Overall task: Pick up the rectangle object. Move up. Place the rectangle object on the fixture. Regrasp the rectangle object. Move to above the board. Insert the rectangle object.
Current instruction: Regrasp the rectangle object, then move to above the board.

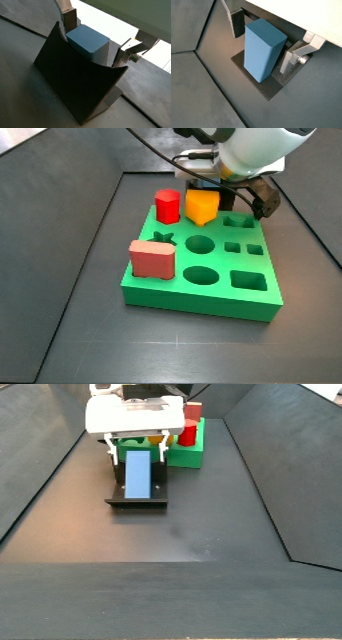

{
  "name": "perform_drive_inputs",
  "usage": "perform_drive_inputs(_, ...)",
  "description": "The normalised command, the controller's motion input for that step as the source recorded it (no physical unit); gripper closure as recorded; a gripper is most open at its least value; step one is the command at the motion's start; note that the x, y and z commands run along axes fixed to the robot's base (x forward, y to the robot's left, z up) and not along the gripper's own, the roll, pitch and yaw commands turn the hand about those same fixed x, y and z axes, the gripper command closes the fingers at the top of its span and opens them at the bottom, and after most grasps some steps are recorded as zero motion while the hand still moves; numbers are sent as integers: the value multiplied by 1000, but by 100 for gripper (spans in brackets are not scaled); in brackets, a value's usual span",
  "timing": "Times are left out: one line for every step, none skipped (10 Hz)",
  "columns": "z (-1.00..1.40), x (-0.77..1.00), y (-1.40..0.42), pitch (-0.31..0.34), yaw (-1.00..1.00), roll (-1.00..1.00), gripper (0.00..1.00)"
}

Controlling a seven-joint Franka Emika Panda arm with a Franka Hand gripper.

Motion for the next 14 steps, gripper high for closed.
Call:
perform_drive_inputs(-330,40,8,7,-63,74,0)
perform_drive_inputs(-330,37,7,10,-60,75,0)
perform_drive_inputs(-330,36,6,11,-57,75,0)
perform_drive_inputs(-330,35,6,12,-56,75,0)
perform_drive_inputs(0,0,0,0,0,0,100)
perform_drive_inputs(1000,11,283,-373,-53,-384,100)
perform_drive_inputs(1000,7,281,-369,-68,-386,100)
perform_drive_inputs(1000,-3,274,-361,-109,-377,100)
perform_drive_inputs(1000,-26,251,-293,-212,-263,100)
perform_drive_inputs(1000,-28,237,-218,-257,-191,100)
perform_drive_inputs(1000,-29,227,-140,-275,-135,100)
perform_drive_inputs(1000,-32,220,-72,-266,-103,100)
perform_drive_inputs(1000,-38,215,-19,-244,-93,100)
perform_drive_inputs(1000,-46,205,39,-199,-96,100)
